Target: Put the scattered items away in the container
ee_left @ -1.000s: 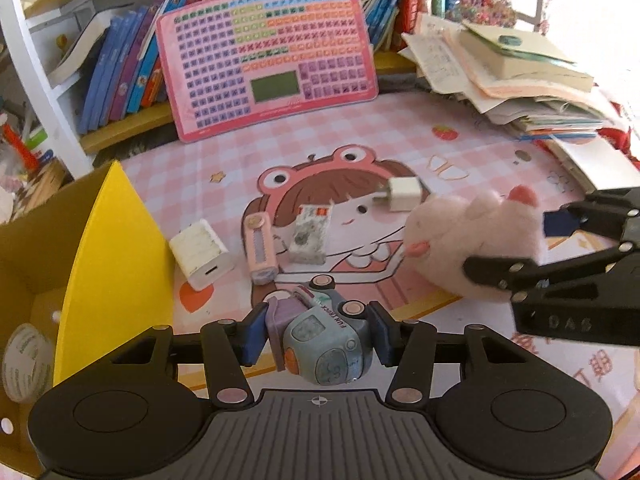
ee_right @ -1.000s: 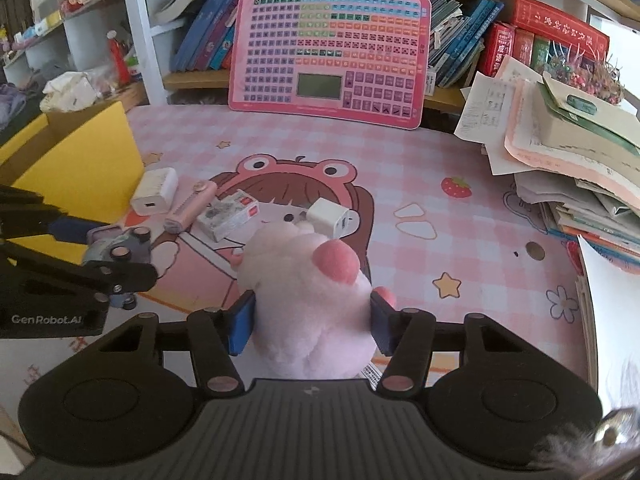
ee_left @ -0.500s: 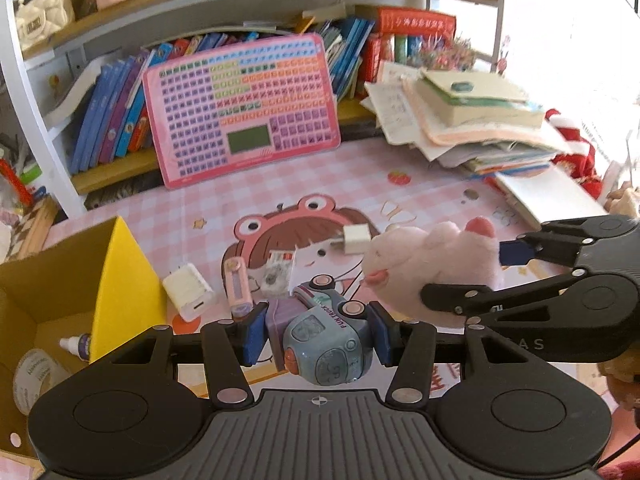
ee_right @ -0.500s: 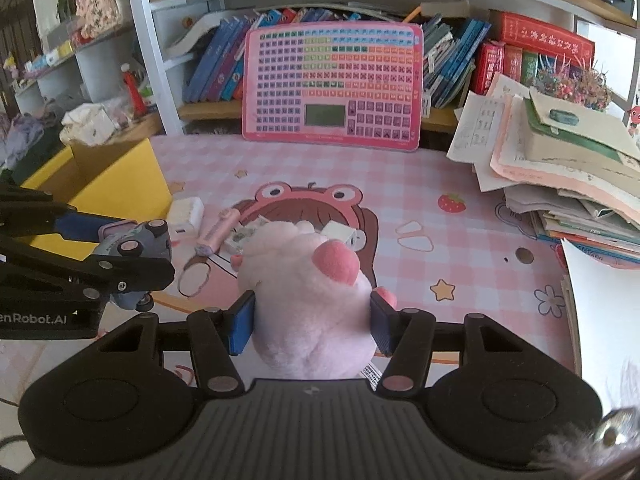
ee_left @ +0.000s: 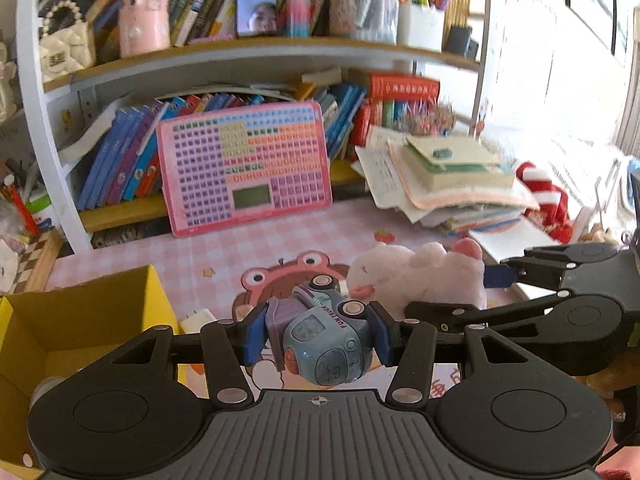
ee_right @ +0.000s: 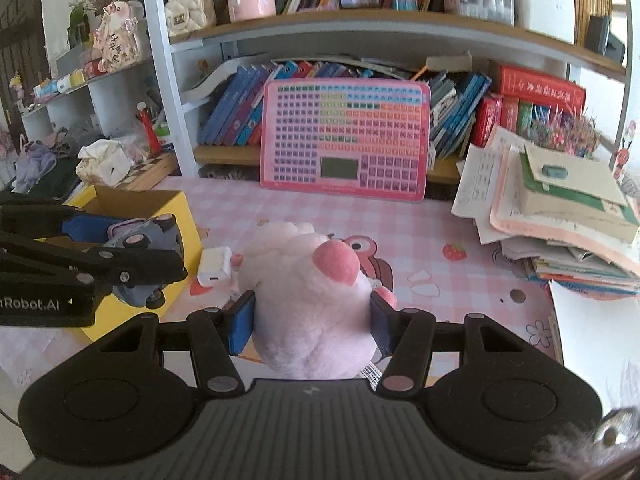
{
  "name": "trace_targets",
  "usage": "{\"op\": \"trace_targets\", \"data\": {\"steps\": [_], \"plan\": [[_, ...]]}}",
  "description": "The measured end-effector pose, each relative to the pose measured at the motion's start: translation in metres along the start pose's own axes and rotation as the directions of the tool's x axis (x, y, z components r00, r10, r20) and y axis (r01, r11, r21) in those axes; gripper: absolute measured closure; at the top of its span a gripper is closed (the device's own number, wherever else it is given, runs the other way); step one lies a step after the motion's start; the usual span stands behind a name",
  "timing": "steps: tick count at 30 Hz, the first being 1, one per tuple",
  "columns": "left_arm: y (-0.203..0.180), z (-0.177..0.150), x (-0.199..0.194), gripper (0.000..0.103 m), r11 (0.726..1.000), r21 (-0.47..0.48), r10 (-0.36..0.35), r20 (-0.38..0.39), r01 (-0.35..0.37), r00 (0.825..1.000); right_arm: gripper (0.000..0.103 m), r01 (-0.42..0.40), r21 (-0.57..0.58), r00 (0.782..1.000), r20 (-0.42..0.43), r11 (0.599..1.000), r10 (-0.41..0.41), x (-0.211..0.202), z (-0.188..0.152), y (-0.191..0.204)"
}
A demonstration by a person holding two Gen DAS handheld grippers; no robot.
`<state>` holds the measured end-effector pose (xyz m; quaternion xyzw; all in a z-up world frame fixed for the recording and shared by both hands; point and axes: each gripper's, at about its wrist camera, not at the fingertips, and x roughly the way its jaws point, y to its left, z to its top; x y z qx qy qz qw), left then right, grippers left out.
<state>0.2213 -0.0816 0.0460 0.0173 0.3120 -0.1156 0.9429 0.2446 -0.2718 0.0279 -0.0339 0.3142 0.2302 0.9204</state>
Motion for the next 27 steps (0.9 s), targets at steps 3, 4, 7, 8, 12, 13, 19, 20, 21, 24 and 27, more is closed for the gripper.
{"op": "trace_targets", "data": {"steps": [3,4,7,8,12,13,19,20,21,24,27], "plan": [[0.016,0.0,-0.013,0.052,1.0,-0.011,-0.025,0.034,0.025,0.999,0.048,0.032,-0.019,0.999,0.015,0.999,-0.032,-0.005,0.005,0.018],[0.021,-0.001,-0.018,0.052,0.999,-0.008,-0.031,0.042,0.031,0.999,0.048,0.043,-0.023,0.999,0.02,0.999,-0.043,-0.007,0.007,0.025],[0.039,-0.002,-0.032,0.052,0.999,-0.002,-0.036,0.061,0.036,0.998,0.047,0.074,-0.029,0.997,0.035,0.997,-0.073,-0.013,0.012,0.048],[0.045,-0.003,-0.036,0.052,0.999,-0.004,-0.037,0.068,0.037,0.997,0.047,0.082,-0.027,0.996,0.039,0.996,-0.081,-0.015,0.014,0.055],[0.072,-0.006,-0.057,0.052,0.999,0.004,-0.04,0.104,0.04,0.994,0.047,0.099,-0.02,0.994,0.052,0.995,-0.098,-0.019,0.022,0.089],[0.078,-0.007,-0.062,0.052,0.999,0.01,-0.04,0.111,0.039,0.993,0.047,0.101,-0.023,0.993,0.056,0.995,-0.1,-0.02,0.024,0.097],[0.121,-0.018,-0.09,0.052,0.999,0.029,-0.03,0.135,0.026,0.99,0.047,0.095,-0.031,0.993,0.071,0.995,-0.092,-0.019,0.03,0.152],[0.129,-0.021,-0.094,0.052,0.999,0.028,-0.025,0.136,0.022,0.99,0.047,0.089,-0.033,0.994,0.07,0.996,-0.086,-0.017,0.031,0.16],[0.135,-0.023,-0.097,0.052,0.999,0.028,-0.021,0.136,0.018,0.99,0.047,0.082,-0.035,0.995,0.068,0.996,-0.079,-0.015,0.031,0.169],[0.156,-0.032,-0.107,0.052,1.0,0.021,-0.006,0.13,0.004,0.992,0.047,0.06,-0.049,0.996,0.065,0.997,-0.056,-0.006,0.03,0.194],[0.176,-0.041,-0.114,0.052,1.0,0.011,0.016,0.118,-0.017,0.993,0.047,0.038,-0.064,0.998,0.055,0.997,-0.035,0.004,0.028,0.215]]}}
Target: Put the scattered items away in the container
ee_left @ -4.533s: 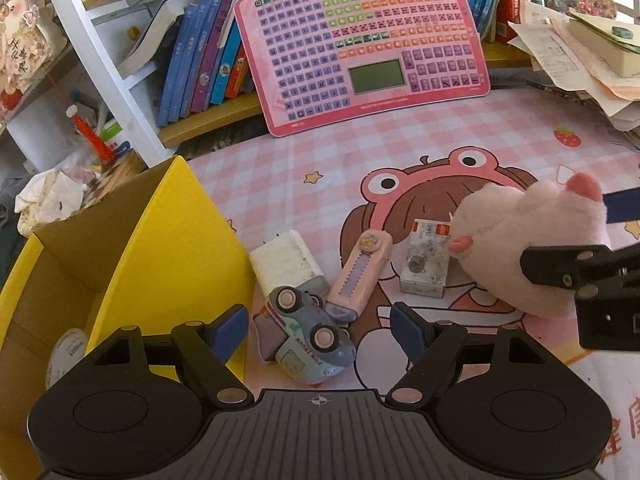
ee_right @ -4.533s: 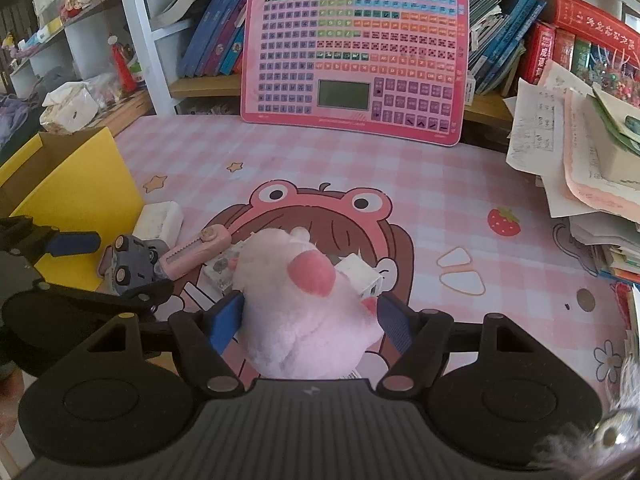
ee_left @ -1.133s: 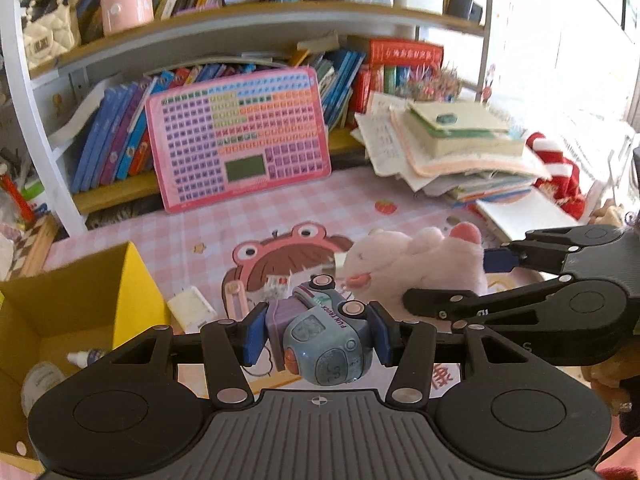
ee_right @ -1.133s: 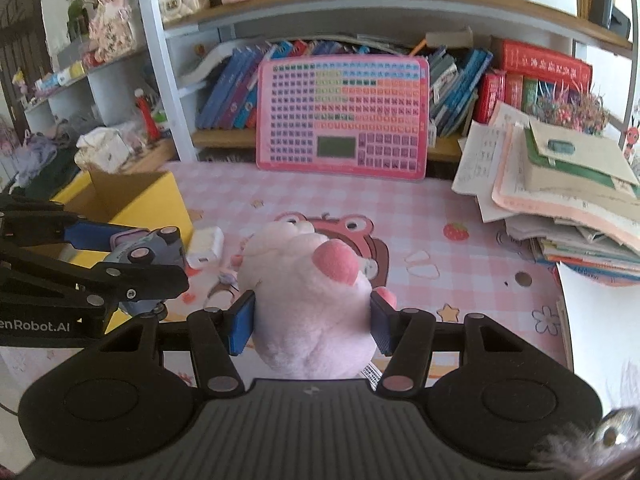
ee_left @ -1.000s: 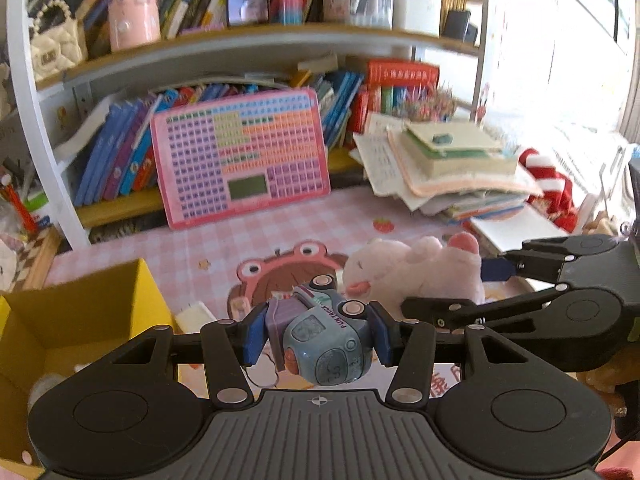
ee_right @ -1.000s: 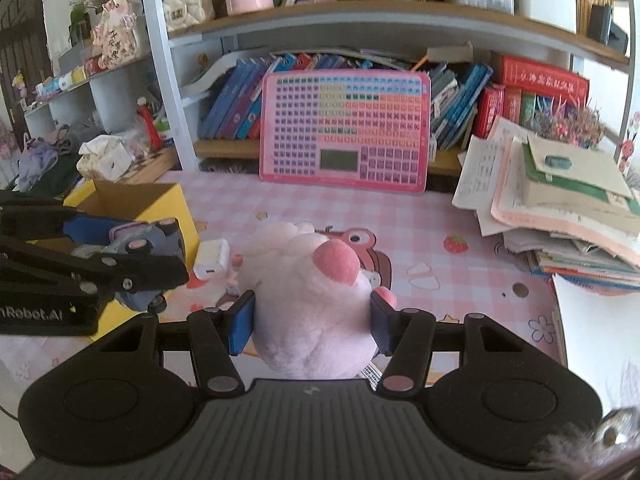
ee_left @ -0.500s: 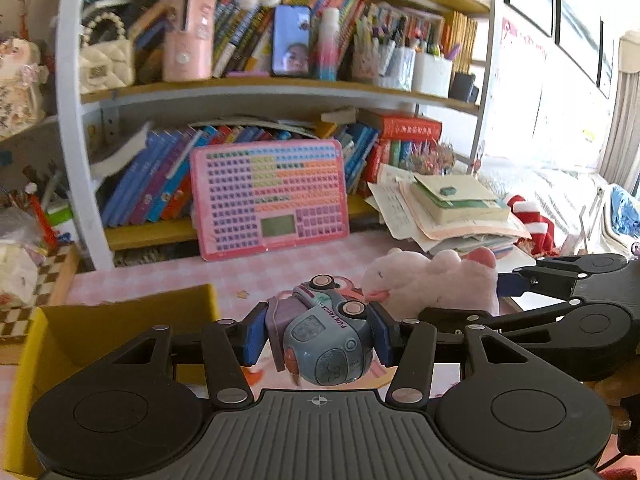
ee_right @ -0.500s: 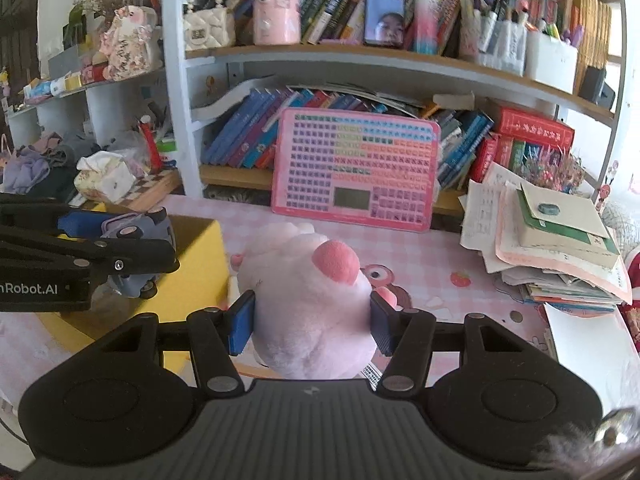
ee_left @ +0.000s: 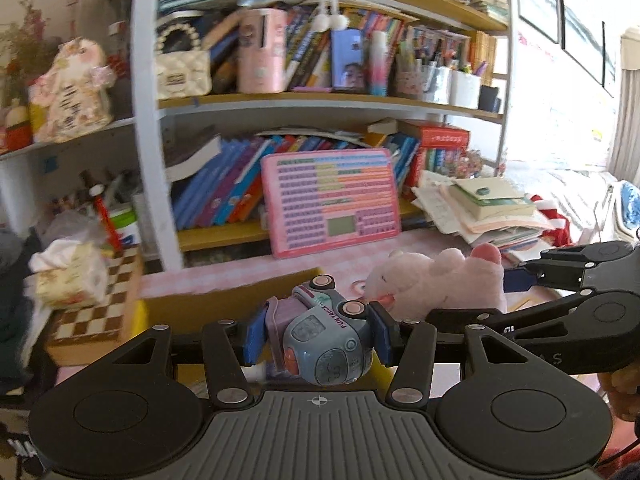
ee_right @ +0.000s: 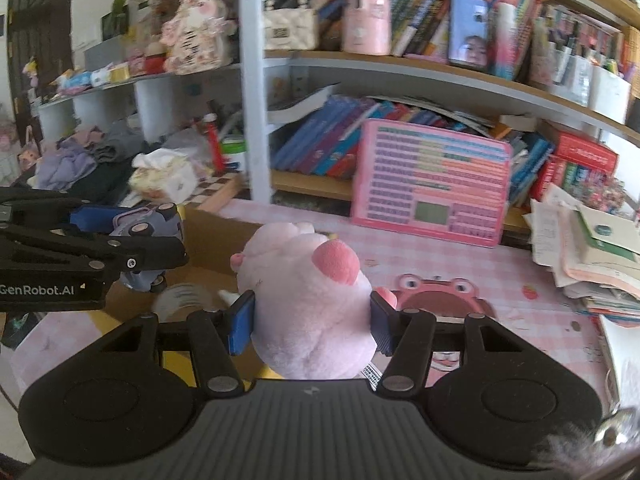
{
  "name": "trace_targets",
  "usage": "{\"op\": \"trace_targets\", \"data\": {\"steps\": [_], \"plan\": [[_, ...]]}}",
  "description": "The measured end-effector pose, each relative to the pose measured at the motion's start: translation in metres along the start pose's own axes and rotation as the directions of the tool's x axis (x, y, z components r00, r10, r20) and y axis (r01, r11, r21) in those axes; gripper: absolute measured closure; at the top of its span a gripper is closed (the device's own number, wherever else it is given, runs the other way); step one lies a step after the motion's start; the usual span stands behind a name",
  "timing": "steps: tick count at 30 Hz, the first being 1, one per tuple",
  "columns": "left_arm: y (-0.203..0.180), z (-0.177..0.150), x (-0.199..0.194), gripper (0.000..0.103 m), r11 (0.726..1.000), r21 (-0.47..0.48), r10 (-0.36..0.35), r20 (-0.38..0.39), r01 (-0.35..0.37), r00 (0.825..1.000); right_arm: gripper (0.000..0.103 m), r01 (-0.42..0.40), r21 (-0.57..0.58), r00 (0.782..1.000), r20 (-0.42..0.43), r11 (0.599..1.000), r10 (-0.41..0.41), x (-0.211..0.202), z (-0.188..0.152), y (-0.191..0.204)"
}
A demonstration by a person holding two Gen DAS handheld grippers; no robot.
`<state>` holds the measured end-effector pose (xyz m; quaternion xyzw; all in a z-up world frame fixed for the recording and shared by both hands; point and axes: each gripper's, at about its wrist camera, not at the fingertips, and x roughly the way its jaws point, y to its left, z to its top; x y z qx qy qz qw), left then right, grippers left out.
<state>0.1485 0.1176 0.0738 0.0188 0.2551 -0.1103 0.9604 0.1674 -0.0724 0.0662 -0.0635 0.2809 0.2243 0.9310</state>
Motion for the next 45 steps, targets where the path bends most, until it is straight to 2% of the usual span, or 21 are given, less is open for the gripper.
{"op": "trace_targets", "data": {"steps": [8,15,23,27,31,36,39,42,45], "plan": [[0.035,-0.012,-0.007,0.052,0.999,-0.003,0.039,-0.008,-0.039,0.999,0.047,-0.042,-0.054,0.999,-0.034,0.998,0.04,0.025,0.006,0.04],[0.049,-0.011,0.012,0.052,0.998,0.039,0.049,-0.019,-0.048,0.999,0.047,-0.048,-0.15,0.997,-0.065,0.988,0.038,0.053,0.018,0.059],[0.07,-0.012,0.052,0.052,0.996,0.082,0.056,-0.101,-0.048,0.993,0.047,-0.072,-0.25,0.989,-0.142,0.966,0.037,0.091,0.024,0.063],[0.084,-0.01,0.074,0.052,0.995,0.095,0.037,-0.163,-0.022,0.986,0.046,-0.108,-0.287,0.98,-0.189,0.952,0.054,0.111,0.027,0.066],[0.092,-0.004,0.104,0.052,0.995,0.099,0.004,-0.256,0.022,0.967,0.046,-0.153,-0.324,0.962,-0.265,0.933,0.066,0.138,0.028,0.074],[0.094,0.002,0.141,0.052,0.99,0.141,0.019,-0.343,0.032,0.939,0.045,-0.225,-0.368,0.914,-0.401,0.902,0.065,0.173,0.024,0.084],[0.097,0.002,0.161,0.052,0.988,0.15,0.027,-0.402,0.037,0.915,0.045,-0.253,-0.387,0.894,-0.444,0.887,0.062,0.184,0.024,0.087],[0.099,-0.004,0.179,0.052,0.985,0.171,0.052,-0.464,0.032,0.884,0.045,-0.272,-0.382,0.883,-0.463,0.883,0.071,0.189,0.027,0.085],[0.099,-0.009,0.191,0.052,0.98,0.196,0.072,-0.498,0.03,0.864,0.043,-0.286,-0.376,0.872,-0.483,0.881,0.077,0.194,0.027,0.085]]}}
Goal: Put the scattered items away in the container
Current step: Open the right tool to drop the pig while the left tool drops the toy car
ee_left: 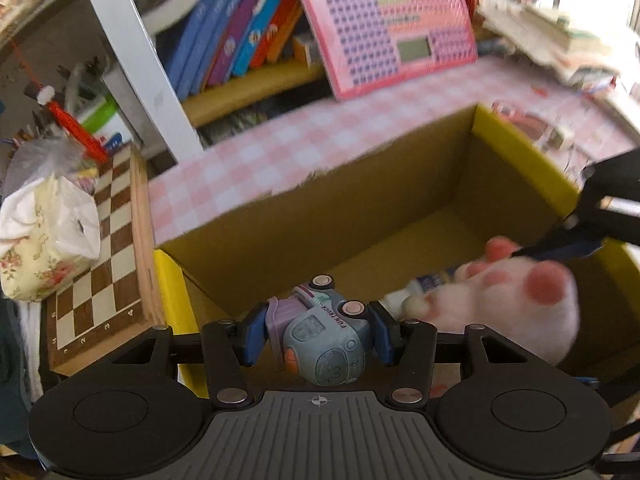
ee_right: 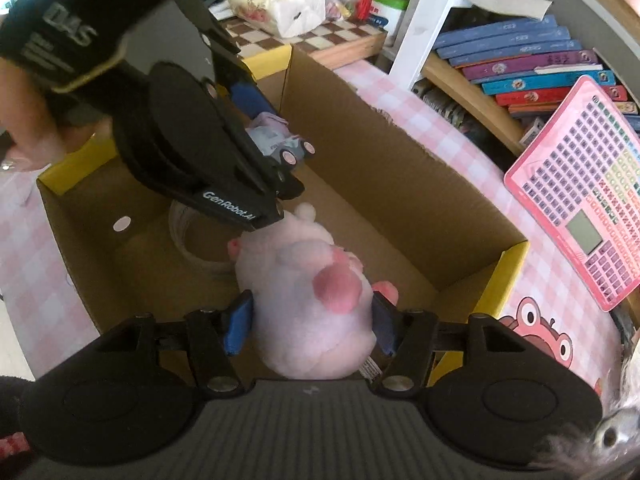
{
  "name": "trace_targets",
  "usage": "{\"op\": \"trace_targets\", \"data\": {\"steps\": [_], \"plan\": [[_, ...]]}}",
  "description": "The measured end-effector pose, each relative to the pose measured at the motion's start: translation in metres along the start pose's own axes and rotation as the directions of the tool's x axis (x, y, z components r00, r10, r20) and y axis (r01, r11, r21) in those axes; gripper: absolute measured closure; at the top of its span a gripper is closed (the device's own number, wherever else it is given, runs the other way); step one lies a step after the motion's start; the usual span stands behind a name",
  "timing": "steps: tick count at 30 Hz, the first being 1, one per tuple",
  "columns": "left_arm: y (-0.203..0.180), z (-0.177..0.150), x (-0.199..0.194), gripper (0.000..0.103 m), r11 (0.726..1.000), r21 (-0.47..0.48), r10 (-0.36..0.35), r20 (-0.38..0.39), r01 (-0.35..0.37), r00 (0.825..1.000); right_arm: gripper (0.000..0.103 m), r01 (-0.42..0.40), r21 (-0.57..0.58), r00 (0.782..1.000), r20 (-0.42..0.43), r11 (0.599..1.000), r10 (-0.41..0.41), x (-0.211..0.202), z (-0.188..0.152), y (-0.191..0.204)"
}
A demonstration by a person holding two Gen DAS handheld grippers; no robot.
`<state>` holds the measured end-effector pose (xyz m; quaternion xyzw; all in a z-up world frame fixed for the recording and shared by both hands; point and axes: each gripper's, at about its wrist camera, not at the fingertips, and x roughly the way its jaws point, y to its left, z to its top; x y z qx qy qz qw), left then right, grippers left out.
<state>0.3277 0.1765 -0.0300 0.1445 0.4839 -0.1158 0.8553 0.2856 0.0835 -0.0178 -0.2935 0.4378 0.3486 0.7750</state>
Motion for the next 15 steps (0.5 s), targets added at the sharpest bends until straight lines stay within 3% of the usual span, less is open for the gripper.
{"op": "trace_targets", "data": {"steps": [12,13,15], "plan": [[-0.01,0.004,0.006,0.05,1.0,-0.009,-0.009,-0.024,0.008,1.0,0.041,-0.029,0.005,0.998,-0.057,1.0,0.029,0.019,-0.002,0.001],[-0.01,0.004,0.005,0.048,1.0,-0.015,-0.008,-0.018,0.008,1.0,0.04,-0.031,0.006,0.998,-0.054,1.0,0.031,0.019,-0.003,-0.001],[-0.008,0.004,0.002,0.033,1.0,-0.022,-0.011,0.0,0.011,1.0,0.036,-0.031,0.014,0.999,-0.041,0.999,0.032,0.015,-0.005,-0.003]]}}
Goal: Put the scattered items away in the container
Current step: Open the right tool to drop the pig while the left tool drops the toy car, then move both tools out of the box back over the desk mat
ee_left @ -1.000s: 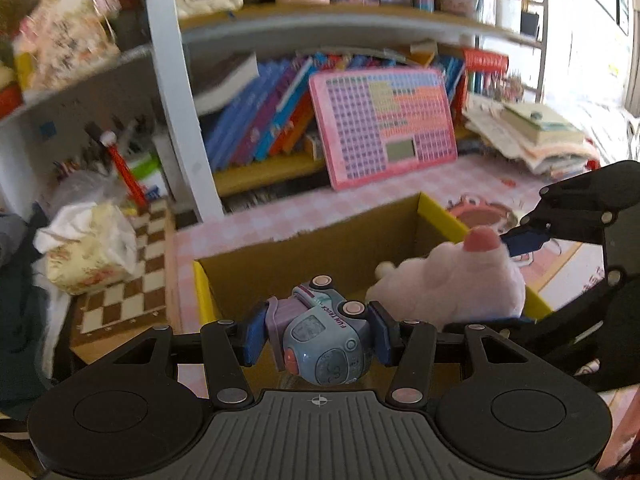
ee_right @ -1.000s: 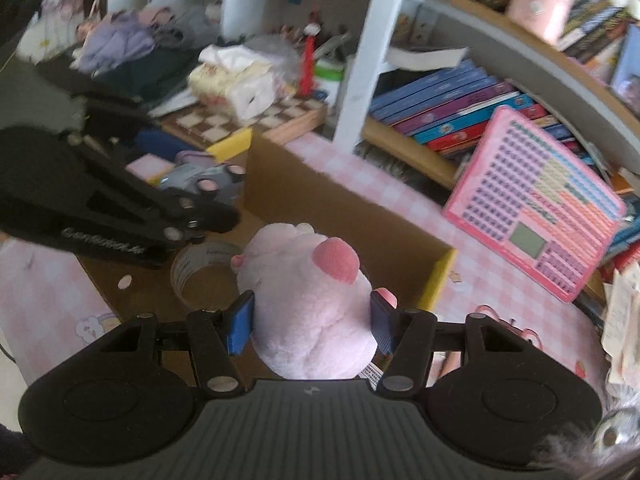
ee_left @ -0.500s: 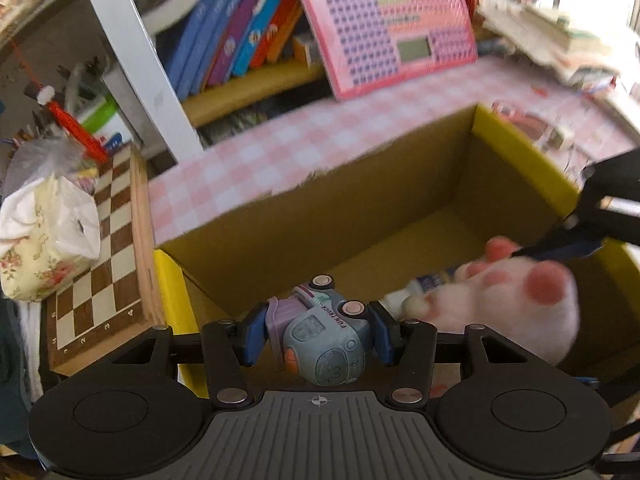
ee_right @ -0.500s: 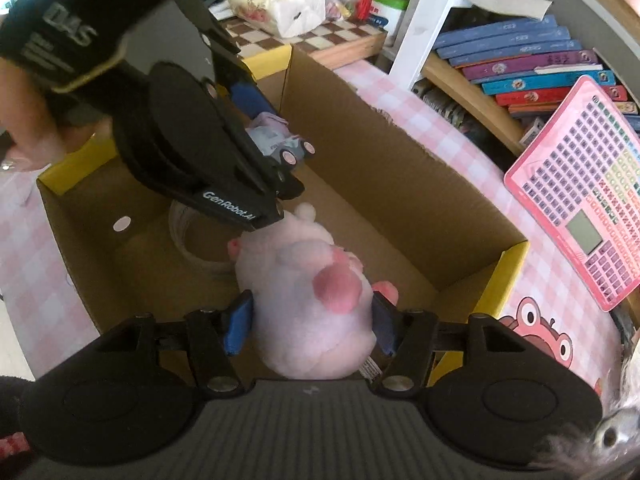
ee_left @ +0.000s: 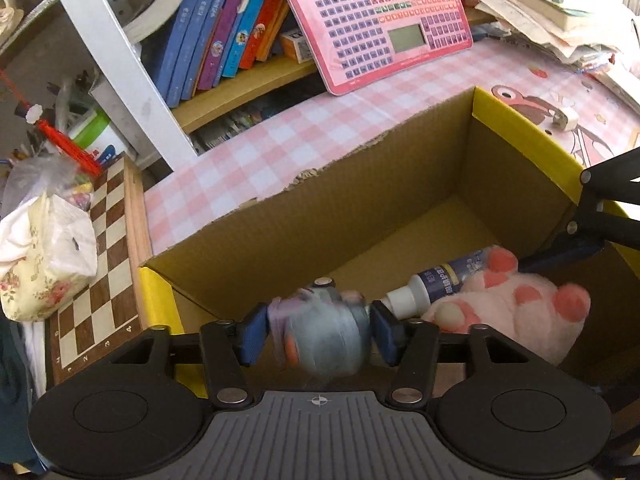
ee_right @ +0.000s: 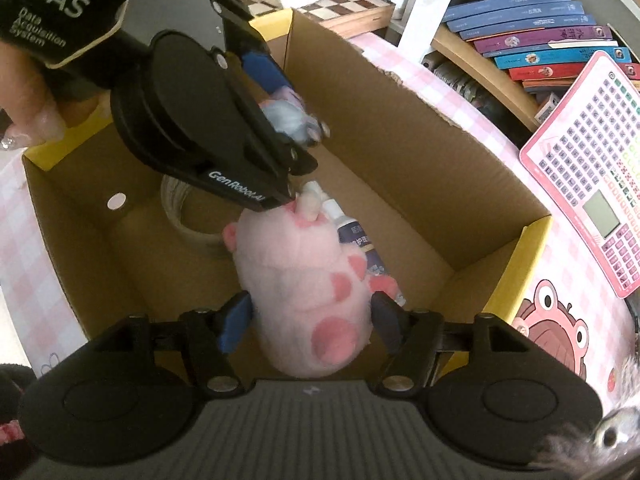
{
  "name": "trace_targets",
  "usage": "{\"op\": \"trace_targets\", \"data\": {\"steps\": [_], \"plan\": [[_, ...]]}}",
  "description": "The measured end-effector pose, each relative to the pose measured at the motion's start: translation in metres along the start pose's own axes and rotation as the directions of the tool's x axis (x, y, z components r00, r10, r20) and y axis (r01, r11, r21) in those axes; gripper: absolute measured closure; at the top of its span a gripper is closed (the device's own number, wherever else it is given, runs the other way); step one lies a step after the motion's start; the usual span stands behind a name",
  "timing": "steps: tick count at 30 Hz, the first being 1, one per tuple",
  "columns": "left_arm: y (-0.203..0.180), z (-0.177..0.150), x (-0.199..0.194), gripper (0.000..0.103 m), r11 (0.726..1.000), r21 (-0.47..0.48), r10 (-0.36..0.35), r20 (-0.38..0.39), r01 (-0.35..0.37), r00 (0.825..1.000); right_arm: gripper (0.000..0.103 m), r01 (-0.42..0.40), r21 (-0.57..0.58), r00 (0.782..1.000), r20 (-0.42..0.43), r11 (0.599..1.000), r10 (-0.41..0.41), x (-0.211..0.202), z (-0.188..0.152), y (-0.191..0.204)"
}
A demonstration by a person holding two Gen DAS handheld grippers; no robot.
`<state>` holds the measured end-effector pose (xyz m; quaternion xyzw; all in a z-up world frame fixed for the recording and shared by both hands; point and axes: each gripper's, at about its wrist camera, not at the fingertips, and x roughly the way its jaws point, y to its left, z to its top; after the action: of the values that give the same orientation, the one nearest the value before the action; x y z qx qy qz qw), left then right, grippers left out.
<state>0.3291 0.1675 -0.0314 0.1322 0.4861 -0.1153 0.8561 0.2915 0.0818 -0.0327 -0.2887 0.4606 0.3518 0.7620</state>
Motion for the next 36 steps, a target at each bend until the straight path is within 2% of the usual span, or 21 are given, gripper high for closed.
{"op": "trace_targets", "data": {"steps": [8,17,22,30,36], "plan": [[0.002,-0.007,-0.024,0.024,1.0,0.008,0.023,0.097,-0.024,0.995,0.027,0.018,0.0,0.997,0.071,1.0,-0.018,-0.024,-0.003,-0.005],[0.004,-0.022,-0.077,0.022,1.0,0.012,0.024,0.242,-0.027,0.97,0.025,0.047,0.002,0.99,0.133,0.999,-0.047,-0.054,-0.014,-0.001],[-0.001,-0.034,-0.105,0.016,0.999,0.034,0.025,0.301,-0.037,0.953,0.025,0.061,0.035,0.982,0.178,0.997,-0.067,-0.074,-0.023,0.005],[-0.016,-0.054,-0.143,0.013,0.999,0.037,0.022,0.376,-0.038,0.926,0.024,0.076,0.12,0.959,0.263,0.99,-0.105,-0.113,-0.045,0.017],[-0.022,-0.075,-0.166,0.01,1.0,-0.008,0.029,0.414,-0.029,0.91,0.021,0.087,0.236,0.93,0.33,0.968,-0.164,-0.149,-0.076,0.017]]}}
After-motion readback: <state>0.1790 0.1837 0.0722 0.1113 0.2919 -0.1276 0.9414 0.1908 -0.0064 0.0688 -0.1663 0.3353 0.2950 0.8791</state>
